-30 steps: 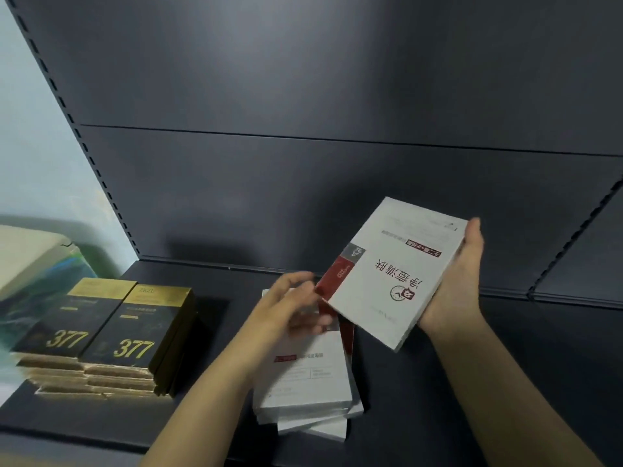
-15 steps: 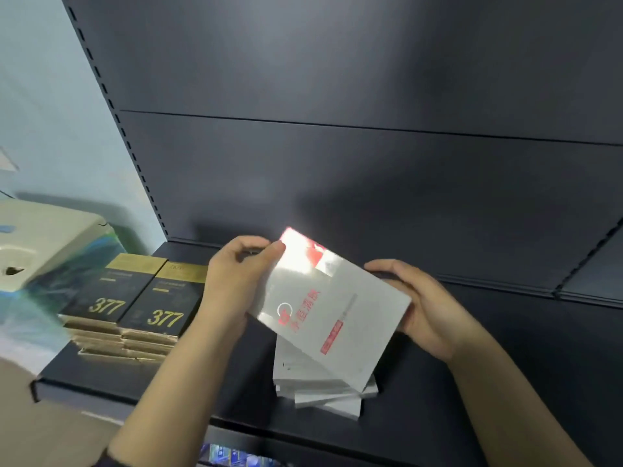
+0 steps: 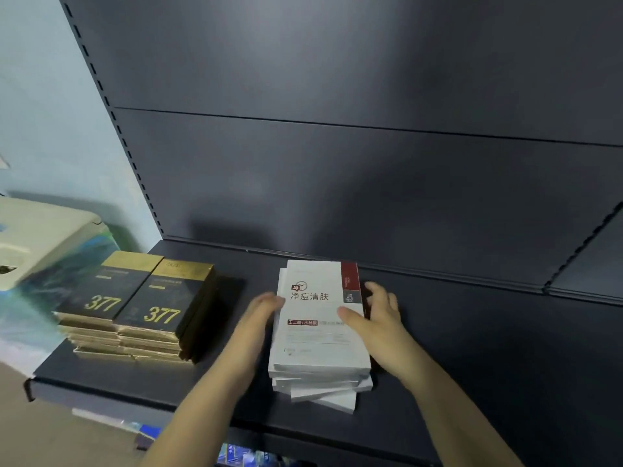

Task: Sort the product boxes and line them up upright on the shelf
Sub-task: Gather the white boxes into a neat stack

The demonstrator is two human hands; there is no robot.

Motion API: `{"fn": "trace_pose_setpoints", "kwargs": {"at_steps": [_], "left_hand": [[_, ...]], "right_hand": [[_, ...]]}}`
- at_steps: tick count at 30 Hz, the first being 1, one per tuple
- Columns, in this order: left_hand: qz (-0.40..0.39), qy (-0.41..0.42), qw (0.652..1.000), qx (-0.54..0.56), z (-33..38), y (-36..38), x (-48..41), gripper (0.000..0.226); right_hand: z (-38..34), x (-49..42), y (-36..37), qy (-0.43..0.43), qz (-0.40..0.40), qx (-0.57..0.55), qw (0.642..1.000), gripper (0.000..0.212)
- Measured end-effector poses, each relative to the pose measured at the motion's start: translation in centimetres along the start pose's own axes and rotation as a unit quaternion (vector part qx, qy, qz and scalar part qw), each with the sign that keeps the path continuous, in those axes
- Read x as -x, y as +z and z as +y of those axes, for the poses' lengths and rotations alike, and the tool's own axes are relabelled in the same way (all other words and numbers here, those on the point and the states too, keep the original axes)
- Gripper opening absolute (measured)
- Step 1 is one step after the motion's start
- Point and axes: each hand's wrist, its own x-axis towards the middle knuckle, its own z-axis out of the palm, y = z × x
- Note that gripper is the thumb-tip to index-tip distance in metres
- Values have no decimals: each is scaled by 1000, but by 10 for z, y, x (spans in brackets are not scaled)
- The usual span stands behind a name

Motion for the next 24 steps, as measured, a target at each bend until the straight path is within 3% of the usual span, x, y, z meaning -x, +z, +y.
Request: {"fn": "trace_pose_setpoints", "kwargs": {"at_steps": [1,2,5,9,13,15,17,18,20,24], "left_hand": [[-46,-20,998,31,-5,4,7,28],[-83,-22,993,83,-12,6,14,33],[-142,-10,981,134,-20,11,29,53],[-187,-12,977,99,-18,28,21,54],[-221,-6,972,82,-20,63,34,50],[-230,-11,971,68,-21,75,36,47],[-223,-7,974,40,-13,78,38,49],[-199,3,980,31,-8,76,36,57],[-126,26,992,9,9,65,34,76],[-58,121,991,-27,56,11,41,55]], "right_hand": [[4,-2,1,20,-33,-59,998,71],[6,-3,2,41,-74,-133,988,67],[10,1,1,33,-137,-218,966,35],[17,8,-17,26,-111,-208,971,35],[30,15,-46,70,-54,-203,975,37],[30,22,-58,84,-24,-157,984,47],[23,25,-64,79,55,29,995,76],[16,27,-65,58,105,136,983,84],[-6,32,-59,-18,151,231,961,79],[-50,31,-21,-121,99,201,967,53]]}}
